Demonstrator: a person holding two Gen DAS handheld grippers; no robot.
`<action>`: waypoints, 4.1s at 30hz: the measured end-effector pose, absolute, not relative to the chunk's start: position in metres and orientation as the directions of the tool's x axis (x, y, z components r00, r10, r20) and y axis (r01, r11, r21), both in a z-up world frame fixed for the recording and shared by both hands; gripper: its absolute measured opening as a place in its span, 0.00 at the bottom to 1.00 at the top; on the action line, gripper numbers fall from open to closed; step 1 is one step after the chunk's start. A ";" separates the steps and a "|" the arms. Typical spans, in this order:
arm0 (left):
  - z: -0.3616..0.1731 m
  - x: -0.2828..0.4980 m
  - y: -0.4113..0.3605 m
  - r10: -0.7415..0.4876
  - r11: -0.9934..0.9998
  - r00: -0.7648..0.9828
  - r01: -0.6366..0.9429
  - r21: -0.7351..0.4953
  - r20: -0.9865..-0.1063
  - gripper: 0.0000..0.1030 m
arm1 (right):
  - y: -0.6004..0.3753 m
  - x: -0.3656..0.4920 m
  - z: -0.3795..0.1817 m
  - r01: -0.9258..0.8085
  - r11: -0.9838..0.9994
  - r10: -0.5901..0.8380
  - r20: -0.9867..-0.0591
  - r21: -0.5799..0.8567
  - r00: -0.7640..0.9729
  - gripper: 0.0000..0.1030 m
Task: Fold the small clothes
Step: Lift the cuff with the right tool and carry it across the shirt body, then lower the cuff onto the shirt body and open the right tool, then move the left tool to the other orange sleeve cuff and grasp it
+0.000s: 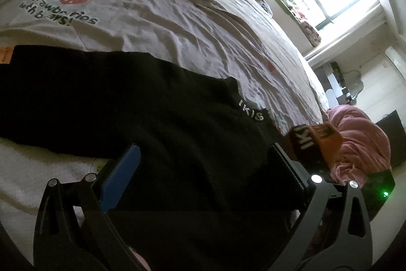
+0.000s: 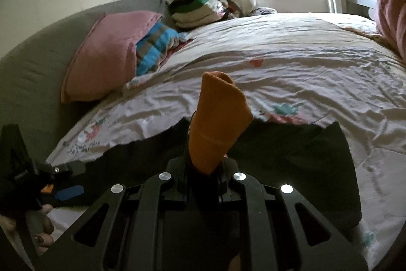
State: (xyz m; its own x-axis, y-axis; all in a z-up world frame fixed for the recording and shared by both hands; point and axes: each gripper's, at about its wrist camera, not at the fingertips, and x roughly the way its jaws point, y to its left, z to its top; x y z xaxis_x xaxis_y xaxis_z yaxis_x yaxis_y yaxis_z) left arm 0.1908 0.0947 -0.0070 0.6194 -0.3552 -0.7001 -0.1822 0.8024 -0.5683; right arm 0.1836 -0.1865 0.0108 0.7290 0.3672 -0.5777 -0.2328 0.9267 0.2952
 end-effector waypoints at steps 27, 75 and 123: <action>-0.069 0.208 0.061 -0.438 0.819 0.462 -0.149 -0.555 -0.771 0.46 | -0.203 0.148 -0.009 -0.303 0.885 0.465 -0.622 0.354 0.630 0.59; -0.028 0.169 0.087 -0.077 0.968 0.616 -0.141 -0.205 -0.784 0.48 | -0.217 0.147 -0.024 -0.216 0.962 0.270 -0.718 0.168 0.641 0.88; -0.028 0.100 0.284 0.303 0.763 0.553 -0.629 -0.149 -0.776 0.79 | 0.017 0.118 0.017 -0.638 0.765 0.528 -0.649 0.084 0.548 0.94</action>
